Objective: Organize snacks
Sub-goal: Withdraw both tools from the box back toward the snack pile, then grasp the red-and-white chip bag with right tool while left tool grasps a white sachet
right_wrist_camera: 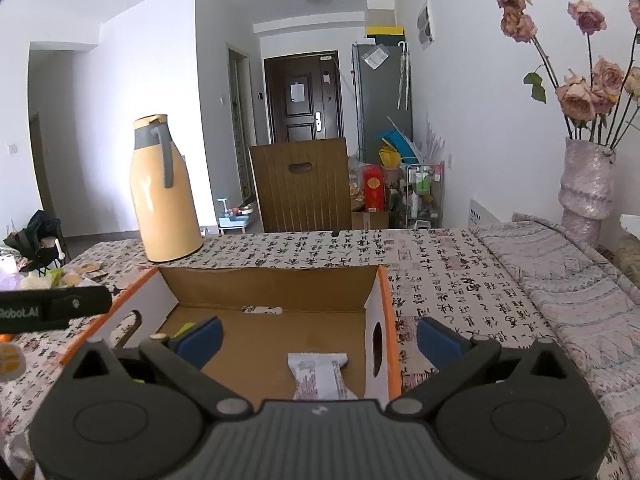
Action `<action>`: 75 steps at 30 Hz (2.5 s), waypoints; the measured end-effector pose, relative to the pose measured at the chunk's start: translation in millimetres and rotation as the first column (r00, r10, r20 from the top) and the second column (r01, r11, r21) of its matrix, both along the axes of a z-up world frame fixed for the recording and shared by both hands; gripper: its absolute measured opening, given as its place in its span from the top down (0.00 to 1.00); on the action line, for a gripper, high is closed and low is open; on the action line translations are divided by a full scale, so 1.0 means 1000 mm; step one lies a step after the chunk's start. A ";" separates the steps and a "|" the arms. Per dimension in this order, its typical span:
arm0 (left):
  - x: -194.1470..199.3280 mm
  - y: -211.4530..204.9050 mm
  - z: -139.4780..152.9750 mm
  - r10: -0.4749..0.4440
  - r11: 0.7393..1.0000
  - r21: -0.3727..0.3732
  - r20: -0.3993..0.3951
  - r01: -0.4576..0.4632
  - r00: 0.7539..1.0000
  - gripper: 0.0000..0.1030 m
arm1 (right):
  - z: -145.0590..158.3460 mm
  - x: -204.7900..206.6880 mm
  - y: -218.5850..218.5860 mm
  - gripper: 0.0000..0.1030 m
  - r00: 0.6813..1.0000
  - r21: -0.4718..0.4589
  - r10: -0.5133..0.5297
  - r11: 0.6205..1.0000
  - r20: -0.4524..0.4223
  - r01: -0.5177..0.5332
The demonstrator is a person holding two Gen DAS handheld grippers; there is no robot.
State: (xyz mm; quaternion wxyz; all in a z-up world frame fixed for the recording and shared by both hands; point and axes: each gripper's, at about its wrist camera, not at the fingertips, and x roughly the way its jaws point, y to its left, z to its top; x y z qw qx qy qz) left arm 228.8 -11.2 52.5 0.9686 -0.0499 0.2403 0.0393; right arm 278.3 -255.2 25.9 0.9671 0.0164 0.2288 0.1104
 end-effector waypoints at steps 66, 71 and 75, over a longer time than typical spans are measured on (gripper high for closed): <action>-0.121 0.090 -0.054 0.051 0.999 0.009 -0.107 -0.050 0.993 0.00 | -0.059 -0.129 -0.015 0.43 0.993 0.075 -0.004 0.997 -0.116 0.013; -0.122 0.106 -0.058 0.071 0.997 0.032 -0.133 -0.068 0.989 0.00 | -0.051 -0.140 -0.025 0.43 0.996 0.076 -0.057 0.995 -0.070 0.062; -0.121 0.115 -0.069 0.057 0.998 0.029 -0.178 -0.053 0.982 0.00 | -0.054 -0.144 -0.035 0.43 0.993 0.076 -0.093 0.992 -0.077 0.099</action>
